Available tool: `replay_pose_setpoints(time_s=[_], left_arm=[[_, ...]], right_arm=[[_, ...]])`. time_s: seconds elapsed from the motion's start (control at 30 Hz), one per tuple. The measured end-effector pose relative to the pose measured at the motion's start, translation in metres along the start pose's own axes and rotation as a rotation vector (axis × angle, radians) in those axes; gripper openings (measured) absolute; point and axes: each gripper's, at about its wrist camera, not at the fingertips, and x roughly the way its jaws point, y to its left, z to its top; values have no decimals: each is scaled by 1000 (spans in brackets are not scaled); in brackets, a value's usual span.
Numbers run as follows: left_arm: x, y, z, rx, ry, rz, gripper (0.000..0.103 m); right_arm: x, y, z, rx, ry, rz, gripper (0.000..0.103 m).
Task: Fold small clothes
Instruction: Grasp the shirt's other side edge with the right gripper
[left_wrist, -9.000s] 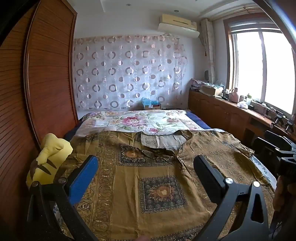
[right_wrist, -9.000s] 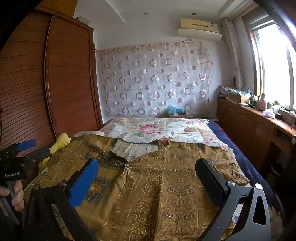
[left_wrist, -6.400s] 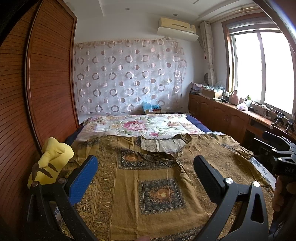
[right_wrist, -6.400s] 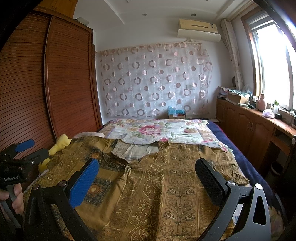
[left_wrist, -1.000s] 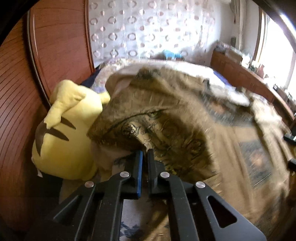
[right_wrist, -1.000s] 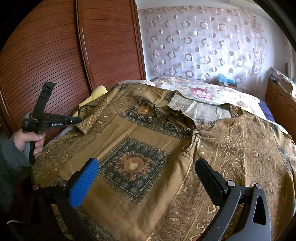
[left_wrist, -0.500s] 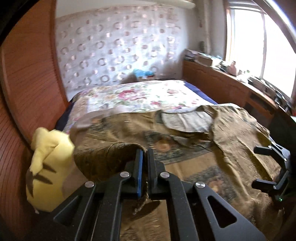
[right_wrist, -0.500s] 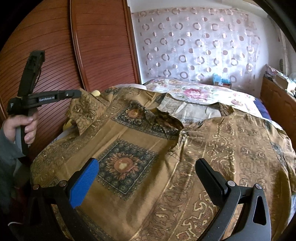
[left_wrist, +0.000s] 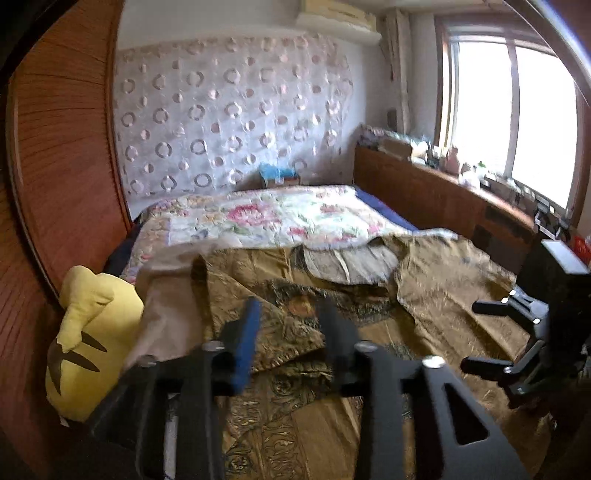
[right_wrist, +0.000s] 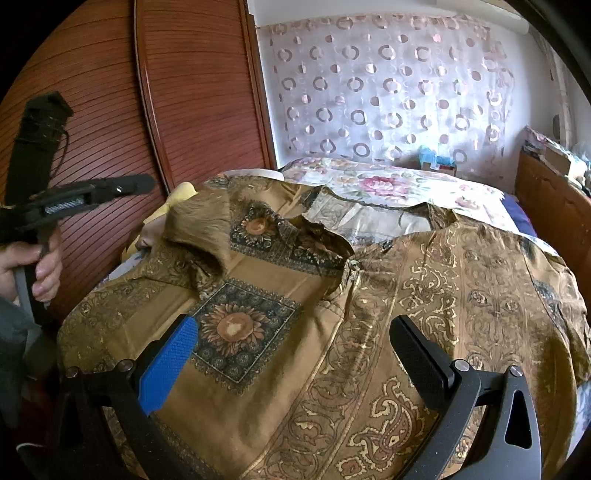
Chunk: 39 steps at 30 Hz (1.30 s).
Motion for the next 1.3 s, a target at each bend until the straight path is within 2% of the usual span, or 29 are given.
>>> replay_pose_setpoints(time_s=[0.07,0.1,0.13,0.3,0.47,0.57,0.73,0.83,0.93,1.07,1.2,1.3], left_arm=[[-8,7,-1,-18,-20,11,43],[-10,9,-2,-22,-23,22,49],[-14,14,-3,-23,-29,39,60],[-23,26,-10,-48,-52,59,76],[-33,37,-21,-74,-74,113,76],[-33,44,-27,-85,-56,117,76],[-35,55,-41,-97,-37,140,76],[-35,60,-47,-114,-32,153,76],[-34,64,-50,-123,-25,157,76],[-32,66,-53,-125,-20,157,76],[-29,65,-57,-123,-14,156,76],[-26,62,-60,-117,-6,152,76]], right_arm=[[2,2,4,-15,0,3,103],[2,3,7,-25,-2,8,101],[3,4,10,-38,-3,9,101],[12,14,35,-109,-24,46,95],[39,32,57,-199,-21,88,90],[68,44,67,-243,26,117,85],[119,64,79,-275,110,189,66],[147,75,85,-293,152,192,55],[167,91,88,-345,183,203,55],[180,107,89,-416,212,171,55],[188,108,93,-419,242,153,54],[189,106,98,-391,235,136,42]])
